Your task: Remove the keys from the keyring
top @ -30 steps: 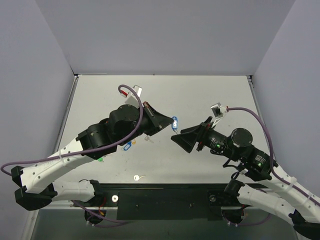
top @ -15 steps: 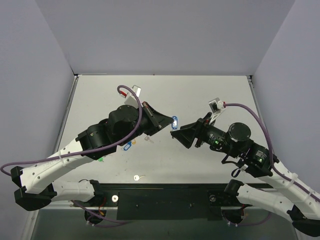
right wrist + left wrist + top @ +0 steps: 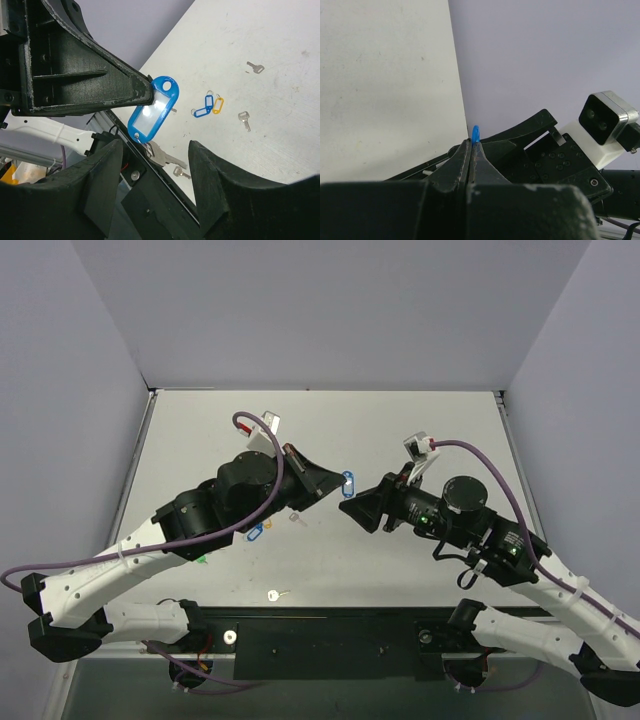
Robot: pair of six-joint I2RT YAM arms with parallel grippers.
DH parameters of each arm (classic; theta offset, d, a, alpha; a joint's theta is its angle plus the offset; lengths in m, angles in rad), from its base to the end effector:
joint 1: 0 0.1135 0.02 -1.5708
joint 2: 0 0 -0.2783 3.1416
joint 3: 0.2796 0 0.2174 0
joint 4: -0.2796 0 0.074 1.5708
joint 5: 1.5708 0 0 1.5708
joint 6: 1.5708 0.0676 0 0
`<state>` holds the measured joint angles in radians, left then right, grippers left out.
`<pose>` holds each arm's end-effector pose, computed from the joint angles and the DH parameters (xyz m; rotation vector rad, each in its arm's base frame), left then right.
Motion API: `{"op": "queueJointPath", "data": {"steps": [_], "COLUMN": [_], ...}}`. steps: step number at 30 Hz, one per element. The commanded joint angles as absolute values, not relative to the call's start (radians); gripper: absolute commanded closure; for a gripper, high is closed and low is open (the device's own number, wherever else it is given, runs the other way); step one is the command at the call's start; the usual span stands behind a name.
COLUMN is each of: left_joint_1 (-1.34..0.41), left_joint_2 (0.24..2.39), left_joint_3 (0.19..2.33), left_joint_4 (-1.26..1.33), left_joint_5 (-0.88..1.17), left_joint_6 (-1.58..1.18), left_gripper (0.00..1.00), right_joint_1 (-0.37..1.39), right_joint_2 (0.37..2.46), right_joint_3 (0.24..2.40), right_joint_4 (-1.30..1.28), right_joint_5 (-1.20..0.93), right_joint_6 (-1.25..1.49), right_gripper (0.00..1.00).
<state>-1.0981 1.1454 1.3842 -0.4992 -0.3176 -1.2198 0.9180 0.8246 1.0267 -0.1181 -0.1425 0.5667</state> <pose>0.1224 -0.1930 0.4391 -0.3714 2.0036 -1.2945 0.0921 0.1362 0.4304 -0.4086 1.5795 1.2816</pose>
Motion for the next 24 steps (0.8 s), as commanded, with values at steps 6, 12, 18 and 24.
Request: {"op": "queueJointPath", "data": {"steps": [6, 12, 18, 24], "left_joint_1": [-1.101, -1.101, -1.101, -1.101], "left_joint_2": [1.111, 1.111, 1.114, 1.109], "left_joint_3": [1.381, 1.374, 1.371, 1.364], "left_joint_4": [-0.436, -0.434, -0.433, -0.434], "left_joint_5": [-0.339, -0.345, -0.344, -0.357], "left_joint_6": [-1.216, -1.212, -1.21, -1.206], "left_gripper": [1.0, 1.0, 1.0, 1.0], "right_joint_1": [0.927, 0.925, 0.927, 0.928], "right_joint_2": [0.856, 0.868, 0.87, 0.867], "right_joint_3": [1.088, 1.097, 1.101, 1.1], "right_joint_4": [-0.095, -0.109, -0.117, -0.114], "right_joint_5": [-0.152, -0.161, -0.161, -0.184], "right_joint_6": [0.537, 0.531, 0.529, 0.525], "right_gripper": [0.61, 0.71, 0.74, 0.82]}}
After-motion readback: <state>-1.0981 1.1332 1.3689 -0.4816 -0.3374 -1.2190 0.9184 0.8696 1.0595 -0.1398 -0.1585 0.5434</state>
